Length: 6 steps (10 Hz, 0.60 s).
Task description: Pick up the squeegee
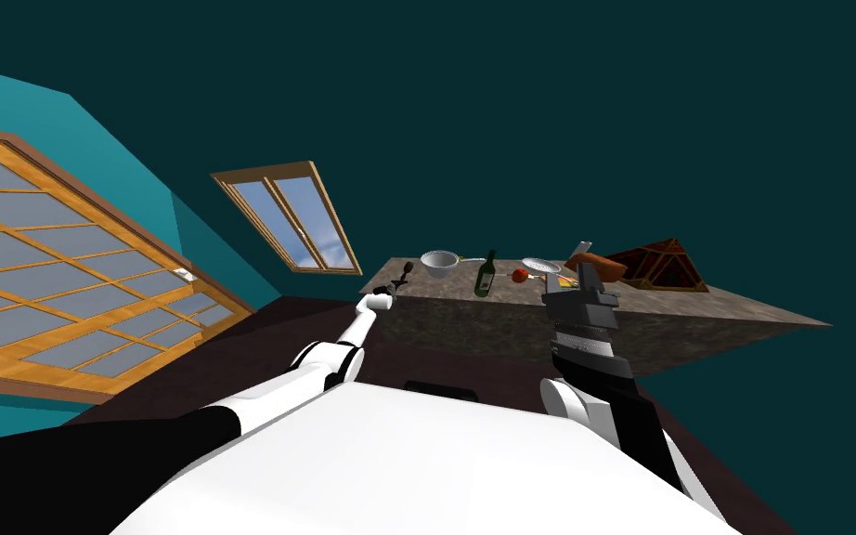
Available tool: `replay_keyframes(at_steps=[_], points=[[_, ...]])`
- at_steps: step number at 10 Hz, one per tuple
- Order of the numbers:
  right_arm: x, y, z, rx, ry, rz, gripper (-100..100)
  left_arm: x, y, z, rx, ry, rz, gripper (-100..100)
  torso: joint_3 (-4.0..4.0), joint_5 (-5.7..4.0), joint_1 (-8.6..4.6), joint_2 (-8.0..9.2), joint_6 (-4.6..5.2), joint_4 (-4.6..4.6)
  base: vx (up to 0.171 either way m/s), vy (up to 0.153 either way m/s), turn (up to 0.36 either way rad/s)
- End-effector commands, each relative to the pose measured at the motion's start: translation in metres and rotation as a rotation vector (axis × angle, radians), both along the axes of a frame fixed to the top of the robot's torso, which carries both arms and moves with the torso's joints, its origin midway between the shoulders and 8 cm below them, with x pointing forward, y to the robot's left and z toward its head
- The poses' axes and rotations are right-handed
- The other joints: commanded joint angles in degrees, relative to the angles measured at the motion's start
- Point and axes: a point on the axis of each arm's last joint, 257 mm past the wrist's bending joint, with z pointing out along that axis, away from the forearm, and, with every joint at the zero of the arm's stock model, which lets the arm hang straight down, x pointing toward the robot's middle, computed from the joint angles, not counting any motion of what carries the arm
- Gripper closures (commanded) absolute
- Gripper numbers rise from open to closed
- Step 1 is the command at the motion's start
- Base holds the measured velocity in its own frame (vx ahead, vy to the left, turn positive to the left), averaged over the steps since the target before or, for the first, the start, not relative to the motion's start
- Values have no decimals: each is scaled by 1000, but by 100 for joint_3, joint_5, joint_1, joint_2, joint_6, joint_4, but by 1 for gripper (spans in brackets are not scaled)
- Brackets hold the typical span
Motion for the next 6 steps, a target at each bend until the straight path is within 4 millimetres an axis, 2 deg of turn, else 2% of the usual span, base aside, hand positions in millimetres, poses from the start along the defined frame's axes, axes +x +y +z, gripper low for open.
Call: replay_keyframes(at_steps=[1, 2, 5, 6], points=[[0, 0, 0, 0, 0, 0, 0, 0, 0, 0, 0, 0, 0, 0, 0, 0, 0, 0, 0, 0, 0, 0, 0], [0, 0, 0, 0, 0, 0, 0, 5, -2, 14, 6, -27, -5, 100, 0, 0, 0, 0, 0, 1, 14, 4, 59], [0, 0, 0, 0, 0, 0, 0, 1, -23, 16, 7, -24, -35, 100, 1, -3, 3, -5, -4, 6, 33, 14, 102], [0, 0, 0, 0, 0, 0, 0, 1, -24, 16, 7, -25, -36, 100, 2, -3, 3, -4, -3, 6, 17, 6, 32]])
